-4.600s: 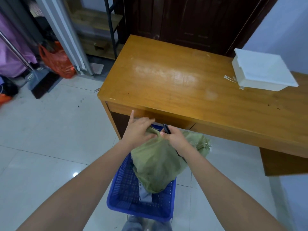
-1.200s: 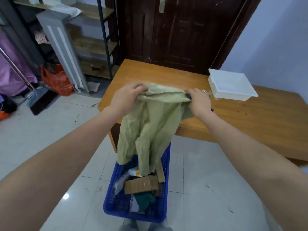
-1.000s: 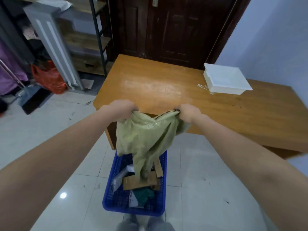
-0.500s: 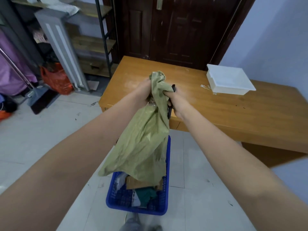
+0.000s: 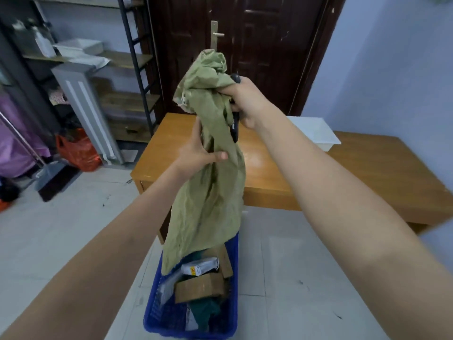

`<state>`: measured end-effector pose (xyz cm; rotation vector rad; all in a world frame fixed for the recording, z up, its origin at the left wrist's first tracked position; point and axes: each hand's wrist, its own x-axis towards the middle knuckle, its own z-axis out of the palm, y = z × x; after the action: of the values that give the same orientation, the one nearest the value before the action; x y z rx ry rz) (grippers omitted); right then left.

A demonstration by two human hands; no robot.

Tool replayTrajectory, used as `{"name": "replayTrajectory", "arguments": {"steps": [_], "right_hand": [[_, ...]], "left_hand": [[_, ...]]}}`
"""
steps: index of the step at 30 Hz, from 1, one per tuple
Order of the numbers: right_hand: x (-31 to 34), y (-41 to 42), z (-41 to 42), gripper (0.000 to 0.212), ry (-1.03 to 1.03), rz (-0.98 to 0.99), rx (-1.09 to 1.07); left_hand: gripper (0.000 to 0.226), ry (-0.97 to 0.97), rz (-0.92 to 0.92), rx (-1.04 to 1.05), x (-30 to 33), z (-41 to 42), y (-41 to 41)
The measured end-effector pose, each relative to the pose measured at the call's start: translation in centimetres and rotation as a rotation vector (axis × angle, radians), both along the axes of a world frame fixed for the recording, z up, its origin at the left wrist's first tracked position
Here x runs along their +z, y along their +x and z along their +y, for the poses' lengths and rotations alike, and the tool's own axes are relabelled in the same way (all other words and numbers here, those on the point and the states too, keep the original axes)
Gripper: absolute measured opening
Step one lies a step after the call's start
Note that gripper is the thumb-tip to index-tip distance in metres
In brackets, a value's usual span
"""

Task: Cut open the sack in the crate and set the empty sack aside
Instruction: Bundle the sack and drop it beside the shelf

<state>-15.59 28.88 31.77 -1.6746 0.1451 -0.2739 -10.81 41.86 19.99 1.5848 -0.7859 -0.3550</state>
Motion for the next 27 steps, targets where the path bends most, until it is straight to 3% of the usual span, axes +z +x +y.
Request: {"name": "replayTrajectory", "arguments": {"steps": [5, 11, 15, 18, 20, 23, 27], "right_hand": [[2.4, -1.7, 2.0, 0.033, 0.116, 0.015, 0.135], [4.9, -2.9, 2.6, 0.03, 0.462, -0.045, 0.188], [7.6, -3.0, 3.8, 0.031, 0.526, -0.093, 0.16], [8.7, -2.9, 5.3, 0.033, 0.639, -0.117, 0.184], [9.2, -2.7, 6.3, 0.034, 0.669, -0.13, 0.184], [10.4, -3.5, 6.8, 0.031, 0.503, -0.138, 0.089], [12.4, -7.0, 5.1, 0.027, -0.195, -0.08, -0.195]], "left_hand": [[0.124, -0.164, -0.089, 0.105, 0.7, -0.8, -0.4], [0.145, -0.174, 0.07, 0.127, -0.1, 0.4, -1.7], [0.142, -0.206, 0.141, 0.015, -0.7, -0.1, -3.6], [0.113, -0.187, 0.156, 0.009, -0.1, -0.3, -4.1], [0.071, -0.175, 0.187, 0.037, 1.2, -0.2, -4.3], [0.026, -0.16, 0.32, 0.171, 2.8, 0.7, -3.6], [0.02, -0.191, 0.363, 0.274, 2.9, 3.4, -0.3]]}}
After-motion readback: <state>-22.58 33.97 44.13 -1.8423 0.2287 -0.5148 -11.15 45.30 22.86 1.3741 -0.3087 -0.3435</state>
